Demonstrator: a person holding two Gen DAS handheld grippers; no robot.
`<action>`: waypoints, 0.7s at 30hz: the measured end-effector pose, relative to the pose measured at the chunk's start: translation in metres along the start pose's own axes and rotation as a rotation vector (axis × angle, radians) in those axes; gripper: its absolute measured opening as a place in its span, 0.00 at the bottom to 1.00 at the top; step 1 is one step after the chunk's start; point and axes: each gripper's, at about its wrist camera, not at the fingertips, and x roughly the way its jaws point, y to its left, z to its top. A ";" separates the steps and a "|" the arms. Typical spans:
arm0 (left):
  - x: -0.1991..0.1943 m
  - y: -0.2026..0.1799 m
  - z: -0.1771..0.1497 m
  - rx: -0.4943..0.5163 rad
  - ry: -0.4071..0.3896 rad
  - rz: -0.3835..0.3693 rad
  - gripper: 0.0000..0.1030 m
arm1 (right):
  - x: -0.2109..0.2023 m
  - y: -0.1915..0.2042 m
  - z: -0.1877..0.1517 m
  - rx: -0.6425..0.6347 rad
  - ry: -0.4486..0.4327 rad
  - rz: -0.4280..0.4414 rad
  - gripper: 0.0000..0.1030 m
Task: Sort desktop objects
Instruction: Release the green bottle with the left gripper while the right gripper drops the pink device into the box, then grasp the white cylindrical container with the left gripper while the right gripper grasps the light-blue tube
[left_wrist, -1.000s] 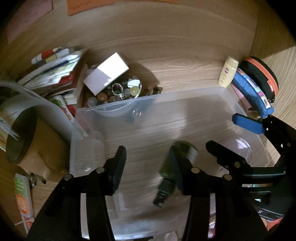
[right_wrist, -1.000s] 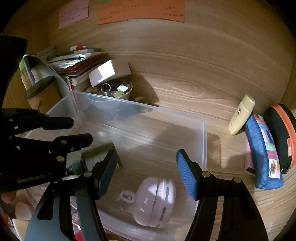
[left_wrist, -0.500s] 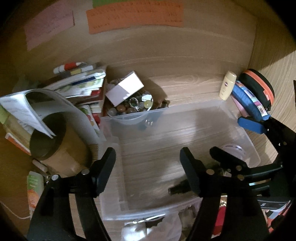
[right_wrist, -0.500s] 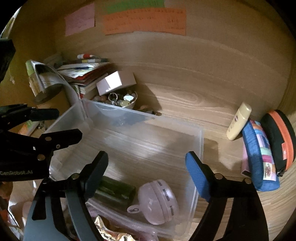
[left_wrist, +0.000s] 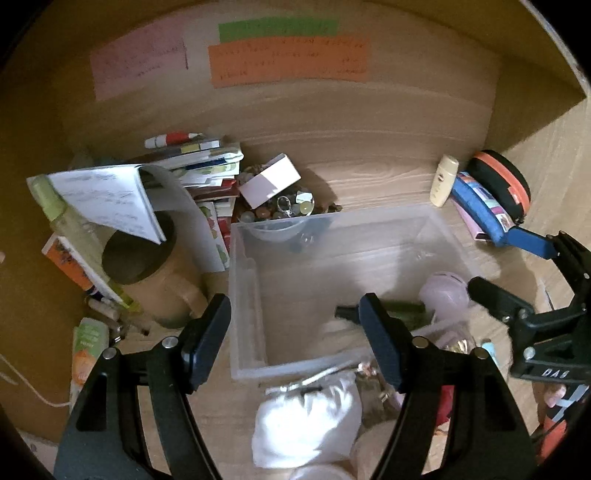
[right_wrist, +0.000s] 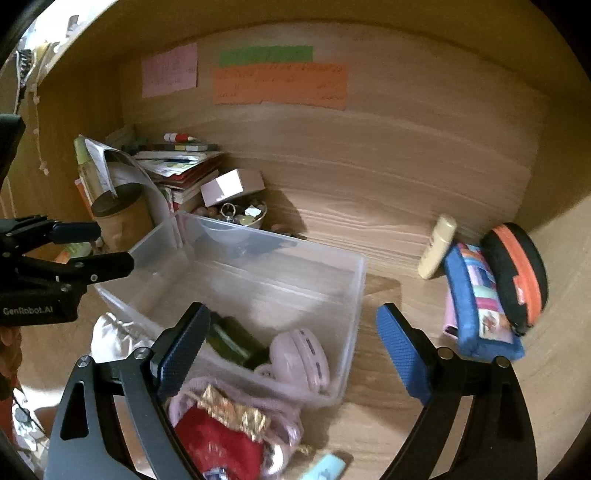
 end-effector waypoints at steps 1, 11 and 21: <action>-0.004 -0.001 -0.004 0.000 -0.008 0.005 0.70 | -0.006 -0.001 -0.002 0.003 -0.006 -0.001 0.88; -0.041 -0.019 -0.037 -0.010 -0.026 0.011 0.70 | -0.052 -0.016 -0.028 0.022 -0.054 -0.021 0.92; -0.062 -0.046 -0.074 0.004 0.013 -0.062 0.70 | -0.072 -0.032 -0.060 0.042 -0.044 -0.030 0.94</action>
